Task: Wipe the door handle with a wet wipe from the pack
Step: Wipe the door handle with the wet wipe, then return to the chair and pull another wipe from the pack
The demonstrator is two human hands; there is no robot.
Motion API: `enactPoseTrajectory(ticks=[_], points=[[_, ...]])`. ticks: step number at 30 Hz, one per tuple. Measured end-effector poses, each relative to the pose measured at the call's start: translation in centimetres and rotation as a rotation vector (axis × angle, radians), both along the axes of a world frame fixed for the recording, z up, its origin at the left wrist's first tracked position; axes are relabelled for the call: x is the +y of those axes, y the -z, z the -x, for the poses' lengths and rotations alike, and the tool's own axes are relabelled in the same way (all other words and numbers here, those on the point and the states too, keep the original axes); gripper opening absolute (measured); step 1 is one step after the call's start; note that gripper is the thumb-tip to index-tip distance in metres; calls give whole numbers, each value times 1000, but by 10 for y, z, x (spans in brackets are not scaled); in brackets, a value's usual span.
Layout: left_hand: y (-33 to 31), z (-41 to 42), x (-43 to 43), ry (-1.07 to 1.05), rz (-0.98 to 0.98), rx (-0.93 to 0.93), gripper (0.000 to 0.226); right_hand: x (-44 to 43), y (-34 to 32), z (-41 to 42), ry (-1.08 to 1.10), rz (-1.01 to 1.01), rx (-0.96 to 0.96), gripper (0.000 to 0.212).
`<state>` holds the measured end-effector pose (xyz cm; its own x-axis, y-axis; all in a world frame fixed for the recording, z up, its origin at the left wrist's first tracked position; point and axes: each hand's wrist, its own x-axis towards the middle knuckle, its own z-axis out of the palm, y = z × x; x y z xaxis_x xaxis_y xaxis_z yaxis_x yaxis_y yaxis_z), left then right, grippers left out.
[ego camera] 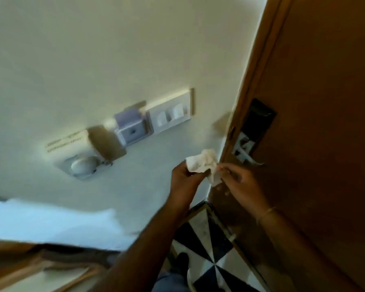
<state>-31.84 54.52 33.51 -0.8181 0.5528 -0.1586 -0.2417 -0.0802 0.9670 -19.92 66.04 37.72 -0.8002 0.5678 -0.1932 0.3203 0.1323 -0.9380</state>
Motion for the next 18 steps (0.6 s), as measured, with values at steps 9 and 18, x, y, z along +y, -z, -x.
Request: enactPoseTrajectory(ticks=[9, 18], points=[[90, -101, -159, -182, 272, -237, 17, -97, 111, -7, -520, 97, -106, 20], [171, -225, -391, -742, 553, -859, 31, -212, 163, 17, -948, -38, -370, 16]])
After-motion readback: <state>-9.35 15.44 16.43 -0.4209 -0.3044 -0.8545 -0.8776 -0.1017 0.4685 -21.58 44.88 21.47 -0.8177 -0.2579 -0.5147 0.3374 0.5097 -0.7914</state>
